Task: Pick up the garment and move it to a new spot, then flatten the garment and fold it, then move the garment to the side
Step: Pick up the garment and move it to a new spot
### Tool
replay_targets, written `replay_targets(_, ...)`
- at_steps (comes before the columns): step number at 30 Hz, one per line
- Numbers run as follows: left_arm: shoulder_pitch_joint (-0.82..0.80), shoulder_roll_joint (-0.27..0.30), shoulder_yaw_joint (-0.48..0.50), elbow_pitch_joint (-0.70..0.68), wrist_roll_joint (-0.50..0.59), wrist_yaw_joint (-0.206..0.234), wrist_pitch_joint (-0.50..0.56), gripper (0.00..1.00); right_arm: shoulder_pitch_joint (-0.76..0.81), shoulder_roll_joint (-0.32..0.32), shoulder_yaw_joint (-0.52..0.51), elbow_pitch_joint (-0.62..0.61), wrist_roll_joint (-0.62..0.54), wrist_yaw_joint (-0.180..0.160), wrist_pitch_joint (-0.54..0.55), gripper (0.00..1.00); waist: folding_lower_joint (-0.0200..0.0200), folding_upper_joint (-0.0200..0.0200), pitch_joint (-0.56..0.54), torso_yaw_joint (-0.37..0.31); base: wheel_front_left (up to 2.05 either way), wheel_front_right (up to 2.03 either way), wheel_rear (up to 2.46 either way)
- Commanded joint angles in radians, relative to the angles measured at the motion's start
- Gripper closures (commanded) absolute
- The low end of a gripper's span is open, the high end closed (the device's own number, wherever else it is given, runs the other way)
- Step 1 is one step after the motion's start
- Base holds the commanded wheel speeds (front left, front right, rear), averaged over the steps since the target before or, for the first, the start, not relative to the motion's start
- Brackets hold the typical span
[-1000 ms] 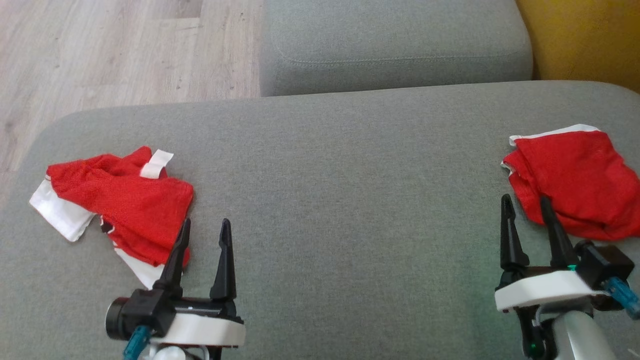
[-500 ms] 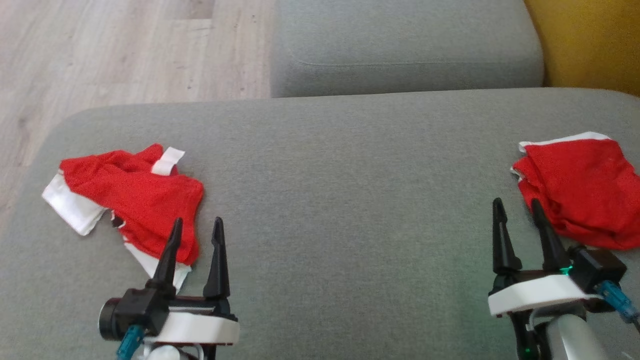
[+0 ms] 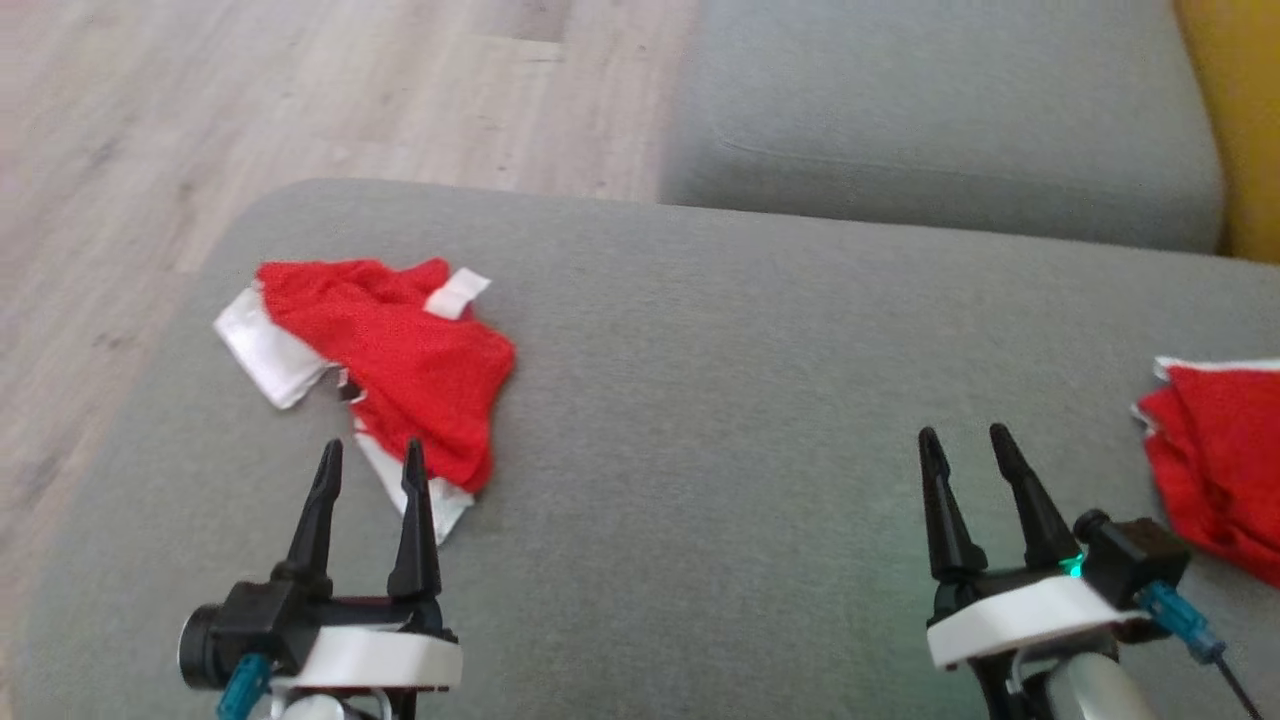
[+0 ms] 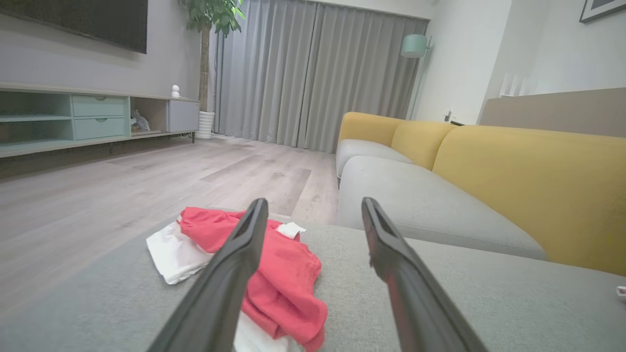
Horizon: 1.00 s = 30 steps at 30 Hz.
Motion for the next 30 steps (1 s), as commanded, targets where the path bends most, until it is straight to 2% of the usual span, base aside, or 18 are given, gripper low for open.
replay_targets(1, -0.019, 0.001, 0.038, -0.031, 0.014, -0.002, -0.005, 0.00, -0.021, -0.003, 0.028, -0.039, 0.005, -0.001, -0.012, 0.00, 0.0000, -0.0001, -0.013, 0.048, 0.00, 0.00, 0.00)
replay_targets(8, -0.006, 0.001, 0.057, -0.029, 0.032, -0.011, -0.005, 0.00, -0.005, -0.003, 0.039, -0.040, 0.013, -0.001, -0.012, 0.00, 0.0000, -0.0001, -0.028, 0.130, 0.00, 0.00, 0.00)
replay_targets(14, -0.006, 0.001, 0.070, -0.029, 0.037, -0.021, -0.005, 0.00, 0.004, -0.003, 0.050, -0.035, 0.026, -0.001, -0.012, 0.00, 0.0000, -0.0001, -0.024, 0.166, 0.00, 0.00, 0.00)
replay_targets(21, -0.034, 0.013, 0.083, -0.007, 0.070, -0.045, -0.005, 0.00, -0.004, -0.003, 0.056, -0.037, 0.028, -0.001, -0.012, 0.00, 0.0000, -0.0001, 0.003, 0.150, 0.00, 0.00, 0.00)
replay_targets(25, -0.122, 0.049, 0.061, 0.050, 0.083, -0.074, -0.003, 0.00, -0.020, -0.003, 0.044, -0.040, 0.015, -0.001, -0.012, 0.00, 0.0000, -0.0001, 0.044, 0.124, 0.00, 0.00, 0.00)
replay_targets(27, -0.155, 0.060, 0.051, 0.071, 0.084, -0.081, 0.011, 0.00, -0.025, -0.003, 0.041, -0.041, 0.010, -0.001, -0.012, 0.00, 0.0000, -0.0001, 0.058, 0.118, 0.00, 0.00, 0.00)
replay_targets(30, -0.283, 0.095, -0.015, 0.134, 0.097, -0.101, 0.091, 0.00, -0.042, -0.003, 0.031, -0.046, -0.009, -0.001, -0.012, 0.00, 0.0000, -0.0001, 0.101, 0.100, 0.00, 0.00, 0.00)
